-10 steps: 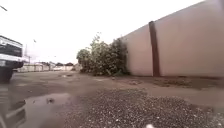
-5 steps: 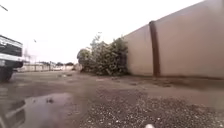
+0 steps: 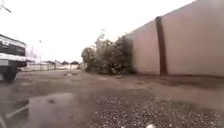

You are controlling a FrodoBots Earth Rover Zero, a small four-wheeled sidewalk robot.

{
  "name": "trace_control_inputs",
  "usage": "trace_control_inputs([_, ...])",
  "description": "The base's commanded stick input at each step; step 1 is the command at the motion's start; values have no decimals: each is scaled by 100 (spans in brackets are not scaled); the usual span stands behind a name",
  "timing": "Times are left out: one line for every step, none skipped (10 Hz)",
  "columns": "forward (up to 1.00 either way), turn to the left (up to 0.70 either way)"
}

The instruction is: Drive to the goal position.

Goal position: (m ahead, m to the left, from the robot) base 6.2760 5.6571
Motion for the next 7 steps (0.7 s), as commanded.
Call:
trace_control_inputs([45, 27])
trace_control_inputs([45, 27])
trace_control_inputs([45, 27])
trace_control_inputs([45, 27])
trace_control_inputs([45, 27])
trace_control_inputs([45, 27])
trace_control_inputs([45, 27])
